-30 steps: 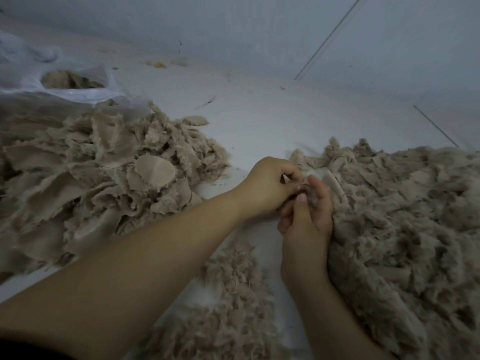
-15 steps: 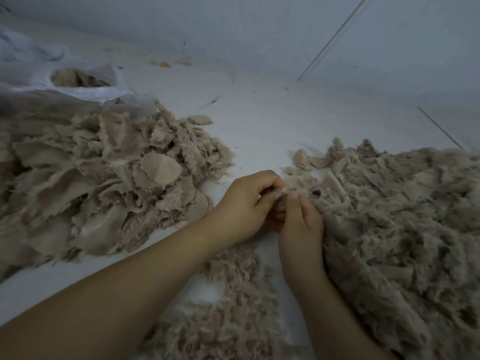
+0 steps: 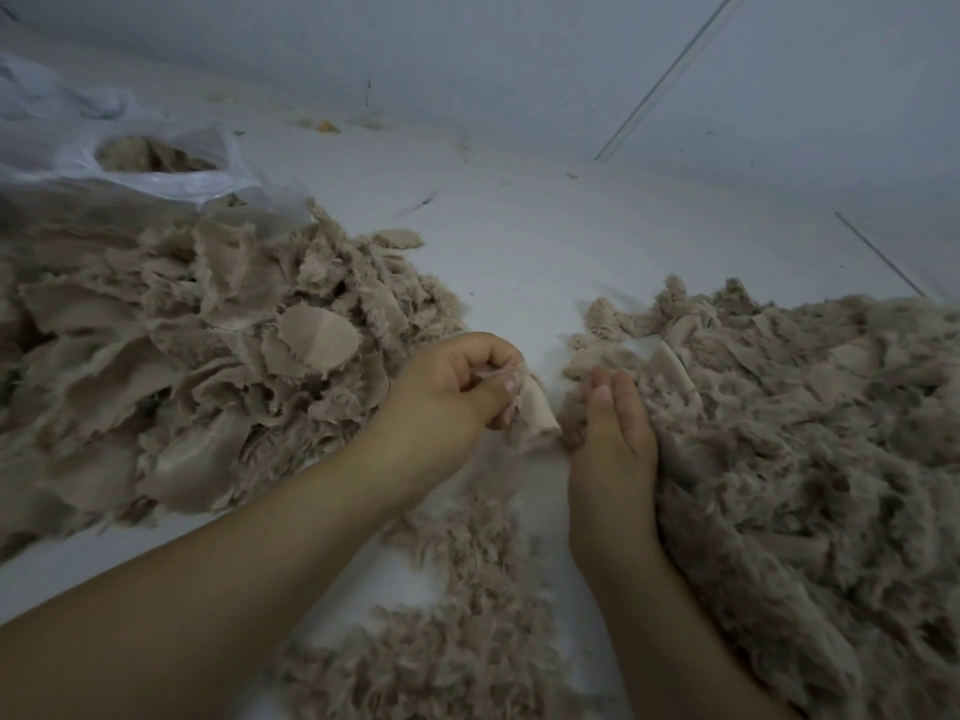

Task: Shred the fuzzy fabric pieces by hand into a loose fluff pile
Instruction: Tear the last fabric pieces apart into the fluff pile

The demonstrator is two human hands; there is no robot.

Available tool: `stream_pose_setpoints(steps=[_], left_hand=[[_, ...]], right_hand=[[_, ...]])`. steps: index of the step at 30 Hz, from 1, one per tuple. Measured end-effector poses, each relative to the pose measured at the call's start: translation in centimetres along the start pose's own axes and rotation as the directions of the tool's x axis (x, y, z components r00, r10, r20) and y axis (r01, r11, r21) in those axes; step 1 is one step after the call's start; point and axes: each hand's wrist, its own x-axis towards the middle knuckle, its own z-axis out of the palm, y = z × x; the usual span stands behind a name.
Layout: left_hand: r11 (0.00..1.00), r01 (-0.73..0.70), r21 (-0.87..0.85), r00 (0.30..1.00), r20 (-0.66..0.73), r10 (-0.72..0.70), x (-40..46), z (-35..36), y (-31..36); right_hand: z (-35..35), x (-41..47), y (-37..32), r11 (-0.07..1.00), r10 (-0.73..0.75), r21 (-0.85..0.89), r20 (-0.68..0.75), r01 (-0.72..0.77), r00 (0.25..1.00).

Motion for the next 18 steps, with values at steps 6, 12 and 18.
stream_pose_setpoints(steps=[6, 12, 18], left_hand=[[0.973, 0.197, -0.121, 0.980, -0.001, -0.199, -0.4, -1.0, -0.2], [0.968, 0.224, -0.111, 0.973, 0.078, -0.216, -0.5, -0.7, -0.3], [0.969, 0.200, -0.144, 0.978, -0.034, -0.207, -0.5, -0.7, -0.9]], right_hand=[[0.0, -0.5, 0.1, 0.992, -0.099, -0.069, 0.092, 0.105, 0.991], [-0.2, -0.8, 0.0, 0.981, -0.130, -0.106, 0.279, 0.164, 0.952], [-0.2, -0.7, 0.1, 0.966, -0.138, -0.174, 0.283, 0.193, 0.949]])
